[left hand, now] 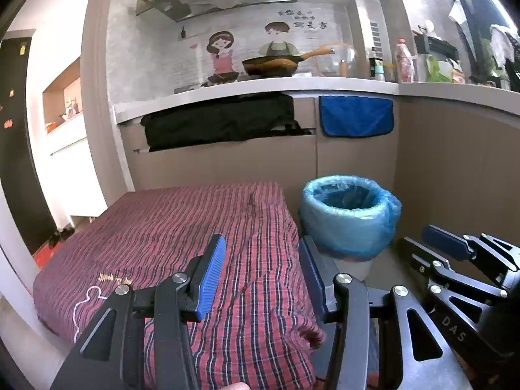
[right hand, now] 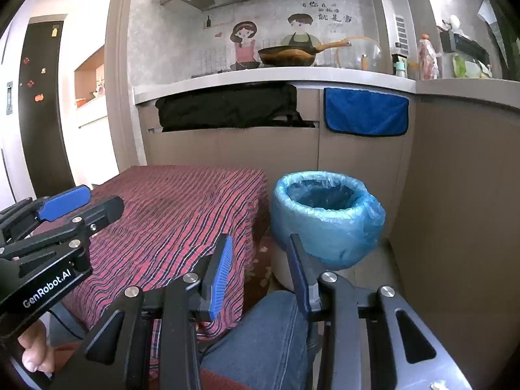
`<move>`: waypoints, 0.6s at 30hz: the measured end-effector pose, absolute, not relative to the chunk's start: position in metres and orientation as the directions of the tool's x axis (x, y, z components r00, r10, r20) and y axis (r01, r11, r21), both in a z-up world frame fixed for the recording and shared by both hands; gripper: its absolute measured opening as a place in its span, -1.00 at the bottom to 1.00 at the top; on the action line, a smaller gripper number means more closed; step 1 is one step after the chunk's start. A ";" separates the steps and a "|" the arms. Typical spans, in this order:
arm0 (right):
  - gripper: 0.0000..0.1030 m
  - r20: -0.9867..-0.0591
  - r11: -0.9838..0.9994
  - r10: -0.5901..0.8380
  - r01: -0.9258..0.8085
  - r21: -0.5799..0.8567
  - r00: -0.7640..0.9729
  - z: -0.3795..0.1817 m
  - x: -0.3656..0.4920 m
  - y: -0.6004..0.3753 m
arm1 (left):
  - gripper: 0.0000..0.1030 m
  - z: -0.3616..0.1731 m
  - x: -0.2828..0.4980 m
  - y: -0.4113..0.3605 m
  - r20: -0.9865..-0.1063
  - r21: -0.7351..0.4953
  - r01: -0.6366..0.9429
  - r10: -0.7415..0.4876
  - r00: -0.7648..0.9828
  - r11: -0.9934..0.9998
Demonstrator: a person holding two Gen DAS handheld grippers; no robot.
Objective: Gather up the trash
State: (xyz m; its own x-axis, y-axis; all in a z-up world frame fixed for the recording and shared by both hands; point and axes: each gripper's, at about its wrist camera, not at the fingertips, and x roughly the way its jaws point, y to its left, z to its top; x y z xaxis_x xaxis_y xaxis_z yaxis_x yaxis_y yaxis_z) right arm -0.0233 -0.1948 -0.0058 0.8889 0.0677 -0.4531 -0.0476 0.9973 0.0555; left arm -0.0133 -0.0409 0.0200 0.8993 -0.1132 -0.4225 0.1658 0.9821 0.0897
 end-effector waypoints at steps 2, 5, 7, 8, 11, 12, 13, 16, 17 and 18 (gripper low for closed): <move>-0.36 -0.453 0.997 0.069 -0.048 0.058 0.889 -0.006 -0.024 -0.195 | -0.06 0.019 -0.013 -0.038 -0.426 0.082 0.158 -0.109 0.898 0.984; -0.36 -0.452 0.997 0.069 -0.048 0.058 0.889 -0.006 -0.023 -0.196 | -0.06 0.019 -0.012 -0.038 -0.431 0.075 0.151 -0.105 0.896 0.986; -0.36 -0.453 0.997 0.068 -0.046 0.059 0.889 -0.006 -0.023 -0.196 | -0.06 0.019 -0.012 -0.037 -0.432 0.072 0.152 -0.106 0.896 0.986; -0.36 -0.453 0.997 0.068 -0.046 0.060 0.889 -0.006 -0.023 -0.196 | -0.06 0.019 -0.012 -0.037 -0.431 0.073 0.153 -0.107 0.896 0.985; -0.36 -0.451 0.997 0.066 -0.045 0.058 0.890 -0.006 -0.023 -0.196 | -0.06 0.019 -0.011 -0.038 -0.433 0.074 0.155 -0.108 0.895 0.985; -0.36 -0.450 0.997 0.063 -0.042 0.057 0.891 -0.006 -0.023 -0.196 | -0.06 0.019 -0.011 -0.037 -0.434 0.074 0.157 -0.110 0.894 0.985; -0.36 -0.449 0.997 0.063 -0.041 0.059 0.891 -0.006 -0.023 -0.197 | -0.06 0.019 -0.011 -0.037 -0.435 0.074 0.159 -0.111 0.894 0.985; -0.36 -0.452 0.997 0.062 -0.038 0.061 0.890 -0.006 -0.023 -0.197 | -0.06 0.020 -0.010 -0.037 -0.435 0.074 0.164 -0.116 0.893 0.984; -0.36 -0.454 0.997 0.063 -0.039 0.062 0.889 -0.006 -0.023 -0.197 | -0.06 0.020 -0.010 -0.037 -0.434 0.075 0.166 -0.118 0.893 0.983; -0.36 -0.455 0.997 0.064 -0.039 0.063 0.888 -0.006 -0.023 -0.196 | -0.06 0.019 -0.010 -0.036 -0.434 0.075 0.168 -0.120 0.893 0.983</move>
